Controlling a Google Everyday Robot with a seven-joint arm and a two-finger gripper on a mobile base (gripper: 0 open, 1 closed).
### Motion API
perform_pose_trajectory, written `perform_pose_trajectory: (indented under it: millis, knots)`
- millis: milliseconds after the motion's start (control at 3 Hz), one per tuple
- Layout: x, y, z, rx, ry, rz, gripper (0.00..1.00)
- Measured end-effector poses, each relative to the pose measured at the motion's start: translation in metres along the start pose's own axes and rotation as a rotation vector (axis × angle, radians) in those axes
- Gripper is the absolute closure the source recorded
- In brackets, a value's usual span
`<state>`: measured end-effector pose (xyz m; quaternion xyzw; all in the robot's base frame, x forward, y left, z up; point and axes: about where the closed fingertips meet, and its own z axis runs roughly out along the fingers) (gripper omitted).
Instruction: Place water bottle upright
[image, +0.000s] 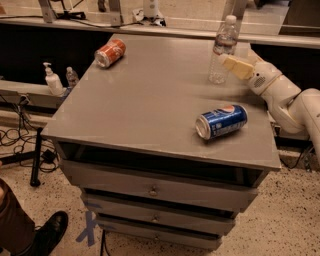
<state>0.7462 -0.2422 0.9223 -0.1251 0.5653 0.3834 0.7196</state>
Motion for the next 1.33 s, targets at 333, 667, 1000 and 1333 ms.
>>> perform_pose_trajectory:
  millis: [333, 667, 1000, 1333]
  knots:
    - [-0.014, -0.004, -0.012, 0.022, 0.01, -0.035, 0.0]
    - [-0.053, -0.008, -0.039, 0.069, 0.033, -0.114, 0.0]
    - [-0.113, -0.002, -0.063, 0.095, 0.075, -0.246, 0.0]
    - [-0.113, -0.001, -0.063, 0.095, 0.075, -0.246, 0.0]
